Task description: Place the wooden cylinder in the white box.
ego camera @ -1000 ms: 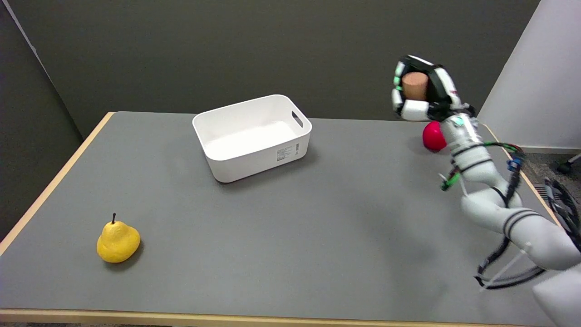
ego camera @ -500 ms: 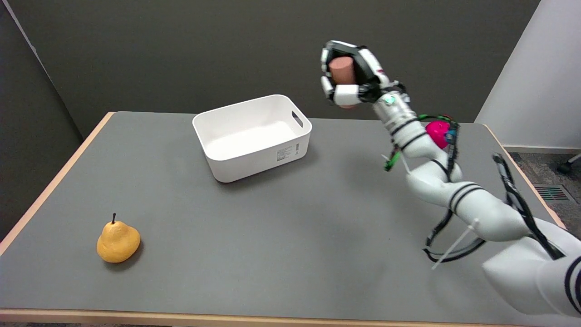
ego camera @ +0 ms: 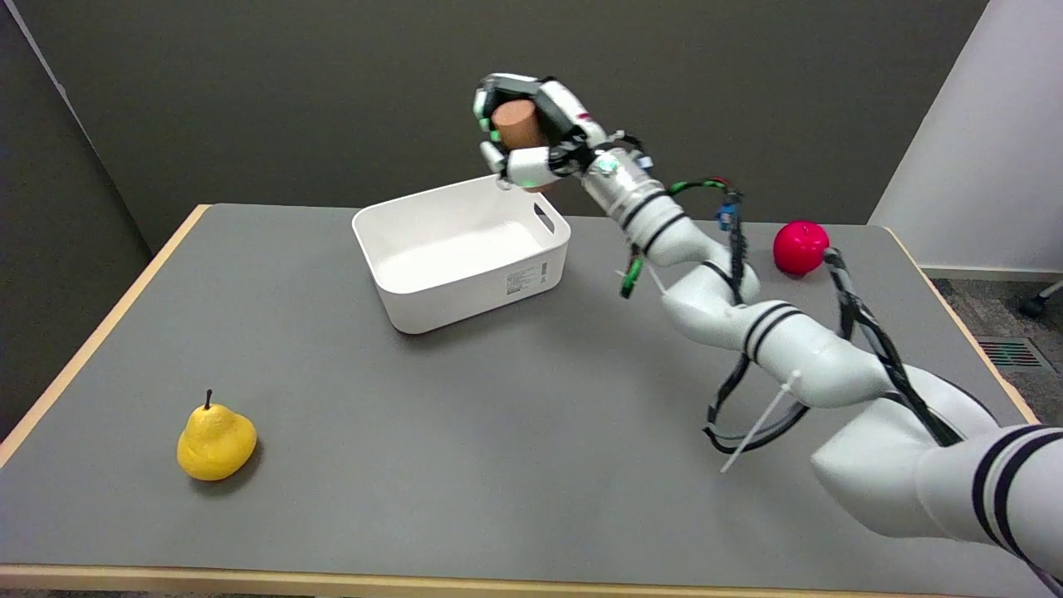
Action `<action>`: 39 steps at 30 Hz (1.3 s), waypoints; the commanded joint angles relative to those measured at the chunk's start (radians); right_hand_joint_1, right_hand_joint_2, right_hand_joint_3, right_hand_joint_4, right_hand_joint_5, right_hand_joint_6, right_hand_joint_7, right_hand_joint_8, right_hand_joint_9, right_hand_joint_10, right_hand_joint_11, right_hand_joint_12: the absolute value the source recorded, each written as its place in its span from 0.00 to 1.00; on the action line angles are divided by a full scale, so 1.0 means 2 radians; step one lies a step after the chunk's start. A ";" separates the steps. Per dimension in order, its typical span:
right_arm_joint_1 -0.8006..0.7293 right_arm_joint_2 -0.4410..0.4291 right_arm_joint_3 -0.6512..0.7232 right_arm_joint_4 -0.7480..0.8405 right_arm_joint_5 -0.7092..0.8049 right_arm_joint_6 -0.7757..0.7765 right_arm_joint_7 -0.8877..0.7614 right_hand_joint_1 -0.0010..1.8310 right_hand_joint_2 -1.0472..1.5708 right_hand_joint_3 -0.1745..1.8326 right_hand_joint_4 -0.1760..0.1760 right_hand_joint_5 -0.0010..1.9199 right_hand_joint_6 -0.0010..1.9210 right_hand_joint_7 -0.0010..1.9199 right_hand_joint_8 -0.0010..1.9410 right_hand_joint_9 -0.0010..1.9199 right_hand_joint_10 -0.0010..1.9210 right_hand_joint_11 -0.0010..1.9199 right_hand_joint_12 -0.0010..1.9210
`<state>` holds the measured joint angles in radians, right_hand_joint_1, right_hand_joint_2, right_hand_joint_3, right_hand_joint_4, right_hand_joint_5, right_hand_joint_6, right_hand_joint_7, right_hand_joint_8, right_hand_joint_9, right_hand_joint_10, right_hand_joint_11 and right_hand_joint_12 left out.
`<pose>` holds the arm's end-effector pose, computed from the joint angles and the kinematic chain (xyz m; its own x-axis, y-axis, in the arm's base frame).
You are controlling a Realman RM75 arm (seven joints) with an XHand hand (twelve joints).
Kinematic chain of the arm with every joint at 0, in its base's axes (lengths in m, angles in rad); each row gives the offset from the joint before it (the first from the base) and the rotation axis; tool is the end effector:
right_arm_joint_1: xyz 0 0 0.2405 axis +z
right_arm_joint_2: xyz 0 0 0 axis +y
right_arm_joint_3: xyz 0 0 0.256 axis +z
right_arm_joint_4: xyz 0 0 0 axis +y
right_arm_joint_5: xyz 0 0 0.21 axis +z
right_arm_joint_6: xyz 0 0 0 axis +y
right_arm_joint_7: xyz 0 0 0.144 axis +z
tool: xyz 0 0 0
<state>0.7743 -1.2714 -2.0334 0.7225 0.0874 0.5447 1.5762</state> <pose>-0.1620 -0.5081 0.2631 0.4200 -0.1268 0.8986 -0.8477 -0.4084 0.3386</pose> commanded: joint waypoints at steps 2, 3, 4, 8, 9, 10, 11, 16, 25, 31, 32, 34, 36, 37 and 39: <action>0.067 -0.092 -0.070 -0.039 -0.057 -0.086 -0.004 0.81 0.74 0.51 0.43 0.31 0.89 0.31 0.91 0.36 1.00 0.17 1.00; 0.067 -0.097 -0.074 -0.039 -0.058 -0.094 -0.004 0.81 0.74 0.52 0.43 0.31 0.90 0.31 0.91 0.36 1.00 0.16 1.00; 0.066 -0.098 -0.075 -0.040 -0.058 -0.097 -0.005 0.82 0.73 0.54 0.44 0.31 0.91 0.32 0.91 0.37 1.00 0.15 1.00; 0.061 -0.110 -0.078 -0.055 -0.055 -0.107 -0.034 0.81 0.73 0.54 0.43 0.30 0.91 0.31 0.91 0.37 1.00 0.10 1.00; 0.060 -0.112 -0.078 -0.060 -0.054 -0.109 -0.037 0.81 0.73 0.53 0.43 0.30 0.91 0.31 0.91 0.37 1.00 0.09 1.00; 0.059 -0.112 -0.078 -0.062 -0.054 -0.109 -0.037 0.81 0.73 0.53 0.43 0.30 0.91 0.31 0.91 0.37 1.00 0.09 1.00; 0.059 -0.113 -0.078 -0.067 -0.054 -0.110 -0.037 0.81 0.73 0.53 0.43 0.30 0.91 0.31 0.91 0.37 1.00 0.09 1.00; 0.050 -0.115 -0.078 -0.075 -0.053 -0.111 -0.037 0.81 0.74 0.52 0.44 0.30 0.91 0.30 0.91 0.36 1.00 0.07 1.00; 0.039 -0.111 -0.074 -0.079 -0.053 -0.111 -0.037 0.81 0.75 0.50 0.44 0.29 0.90 0.29 0.91 0.36 1.00 0.04 1.00; 0.052 -0.114 -0.070 -0.097 -0.053 -0.111 -0.037 0.81 0.75 0.49 0.44 0.29 0.90 0.29 0.91 0.35 1.00 0.02 1.00; 0.054 -0.114 -0.069 -0.101 -0.053 -0.111 -0.037 0.81 0.75 0.49 0.44 0.29 0.90 0.29 0.91 0.35 1.00 0.01 1.00; 0.058 -0.115 -0.064 -0.111 -0.053 -0.110 -0.037 0.80 0.79 0.42 0.45 0.29 0.88 0.27 0.90 0.33 1.00 0.02 1.00; 0.060 -0.116 -0.060 -0.120 -0.052 -0.109 -0.037 0.80 0.80 0.39 0.44 0.29 0.88 0.26 0.90 0.31 1.00 0.01 1.00; 0.062 -0.116 -0.059 -0.124 -0.050 -0.109 -0.037 0.80 0.80 0.38 0.44 0.29 0.88 0.26 0.90 0.31 1.00 0.01 1.00; 0.064 -0.117 -0.059 -0.129 -0.046 -0.109 -0.039 0.79 0.81 0.37 0.45 0.28 0.89 0.26 0.90 0.30 1.00 0.00 1.00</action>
<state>0.8694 -1.4854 -2.1712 0.5553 -0.0142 0.3355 1.5080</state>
